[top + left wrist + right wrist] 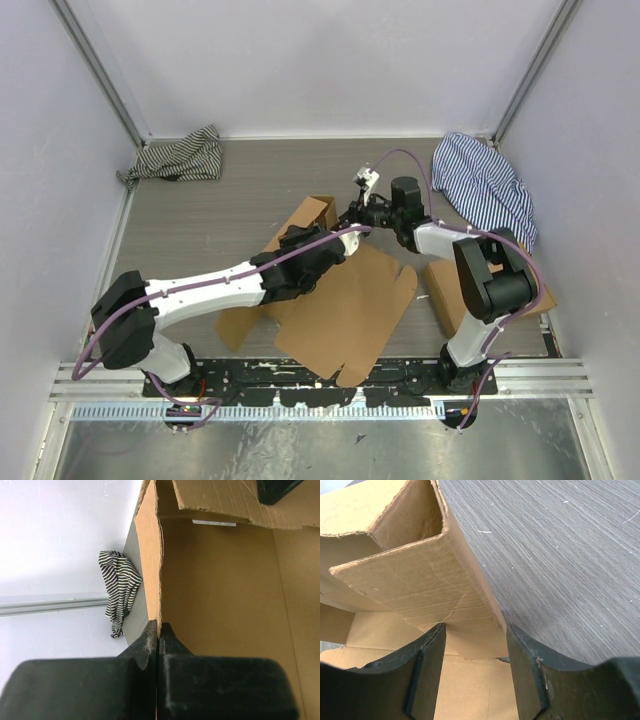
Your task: Fold the paper box
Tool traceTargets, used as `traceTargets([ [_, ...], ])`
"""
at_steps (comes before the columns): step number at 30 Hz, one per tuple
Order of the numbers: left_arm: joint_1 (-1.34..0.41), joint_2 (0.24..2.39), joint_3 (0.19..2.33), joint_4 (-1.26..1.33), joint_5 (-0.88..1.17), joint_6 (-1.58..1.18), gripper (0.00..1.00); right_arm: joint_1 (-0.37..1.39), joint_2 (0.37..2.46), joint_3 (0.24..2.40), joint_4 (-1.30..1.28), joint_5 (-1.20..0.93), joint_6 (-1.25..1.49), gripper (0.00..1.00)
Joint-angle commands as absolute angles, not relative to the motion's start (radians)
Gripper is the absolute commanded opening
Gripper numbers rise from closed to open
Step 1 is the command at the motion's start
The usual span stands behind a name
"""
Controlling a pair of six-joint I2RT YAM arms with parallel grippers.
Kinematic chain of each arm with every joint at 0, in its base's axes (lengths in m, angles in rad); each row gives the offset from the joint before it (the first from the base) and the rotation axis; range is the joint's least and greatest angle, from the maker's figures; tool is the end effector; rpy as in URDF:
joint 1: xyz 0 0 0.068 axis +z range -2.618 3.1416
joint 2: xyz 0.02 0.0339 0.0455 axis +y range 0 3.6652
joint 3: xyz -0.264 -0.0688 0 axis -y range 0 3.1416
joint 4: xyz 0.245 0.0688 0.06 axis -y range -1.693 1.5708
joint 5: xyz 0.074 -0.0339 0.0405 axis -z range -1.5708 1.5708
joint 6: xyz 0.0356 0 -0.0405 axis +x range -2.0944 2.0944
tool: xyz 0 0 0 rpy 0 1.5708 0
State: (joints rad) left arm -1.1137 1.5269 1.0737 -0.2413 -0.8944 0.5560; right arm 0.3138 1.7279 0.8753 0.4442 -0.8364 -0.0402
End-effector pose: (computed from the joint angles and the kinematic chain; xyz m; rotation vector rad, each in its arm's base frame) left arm 0.1701 -0.2829 0.2623 1.1783 1.6723 0.6629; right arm 0.3319 0.1355 0.1904 -0.8749 1.7613 1.0003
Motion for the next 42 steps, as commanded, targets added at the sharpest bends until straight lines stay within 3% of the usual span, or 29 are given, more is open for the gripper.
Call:
traceTargets([
  [1,-1.128,1.543,1.018,-0.356,-0.749,0.495,0.0,0.298,1.727,0.945,0.432,-0.829,-0.072,0.57],
  [19,-1.135,1.572,1.035,-0.362,-0.726,0.482,0.0,0.291,1.817,1.038,0.485,-1.029,-0.057,0.58],
  [25,-1.143,1.595,1.046,-0.363,-0.725,0.473,0.0,0.318,1.828,1.051,0.488,-0.974,-0.04,0.64],
  [35,-1.157,1.627,1.068,-0.371,-0.728,0.464,0.0,0.361,1.812,0.969,0.619,-0.902,0.015,0.64],
  [42,-1.157,1.624,1.074,-0.38,-0.735,0.462,0.0,0.36,1.767,0.995,0.463,-0.899,-0.055,0.65],
])
